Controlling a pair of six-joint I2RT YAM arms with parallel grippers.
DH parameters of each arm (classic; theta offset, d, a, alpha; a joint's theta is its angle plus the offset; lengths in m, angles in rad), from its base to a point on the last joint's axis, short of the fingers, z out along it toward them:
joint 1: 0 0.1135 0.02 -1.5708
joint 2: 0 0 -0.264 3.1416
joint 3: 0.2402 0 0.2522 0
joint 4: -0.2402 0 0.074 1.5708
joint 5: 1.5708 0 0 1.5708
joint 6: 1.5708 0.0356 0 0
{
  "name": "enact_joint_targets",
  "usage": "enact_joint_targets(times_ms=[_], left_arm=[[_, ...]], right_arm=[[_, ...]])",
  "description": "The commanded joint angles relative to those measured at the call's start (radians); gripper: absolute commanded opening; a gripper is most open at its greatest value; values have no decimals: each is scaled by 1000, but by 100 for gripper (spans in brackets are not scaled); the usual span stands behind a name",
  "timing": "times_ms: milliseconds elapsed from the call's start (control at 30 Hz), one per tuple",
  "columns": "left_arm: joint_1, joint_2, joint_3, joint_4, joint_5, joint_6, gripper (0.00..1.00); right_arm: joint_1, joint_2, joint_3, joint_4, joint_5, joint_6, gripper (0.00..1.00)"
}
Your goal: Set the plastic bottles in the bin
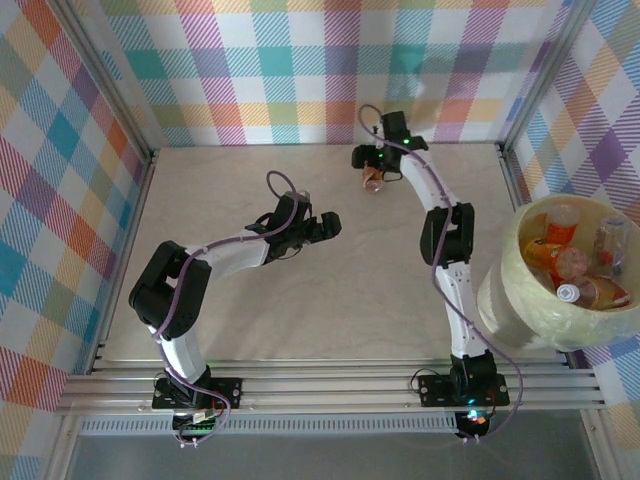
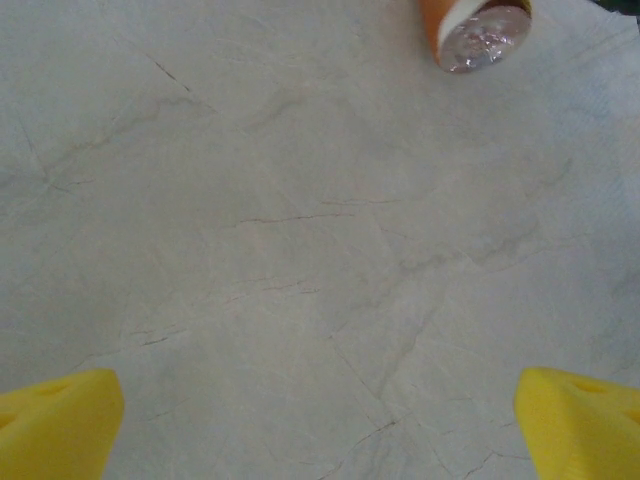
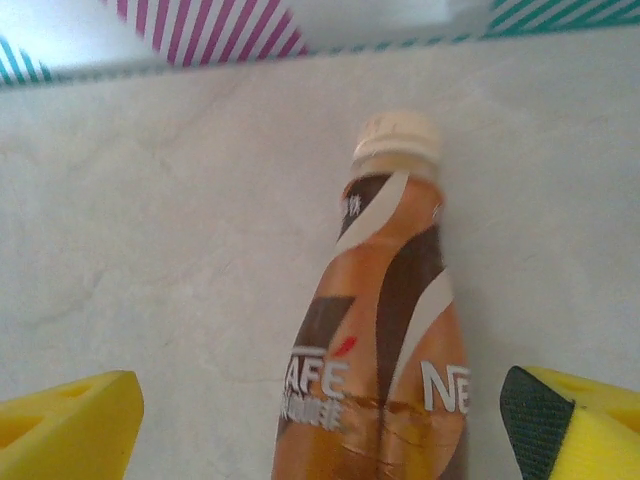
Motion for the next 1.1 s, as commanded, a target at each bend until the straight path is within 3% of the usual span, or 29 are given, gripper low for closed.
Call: enact_joint_targets(times_ms=[0, 233, 500, 867, 1067], left_arm=[[13, -48, -22, 22, -13, 0, 100], [13, -61, -35, 11, -20, 5, 100], [14, -78, -55, 19, -10, -5, 100], [13, -180, -124, 95, 72, -15, 100], [13, -237, -154, 99, 98, -15, 100]], right_arm=[[22, 76, 72, -227, 112, -28, 90], [49, 72, 46, -237, 143, 1, 74], [62, -27, -74, -123, 163, 10, 56], [137, -542, -579, 148, 184, -93, 49], [145, -872, -790, 111, 137, -108, 49]])
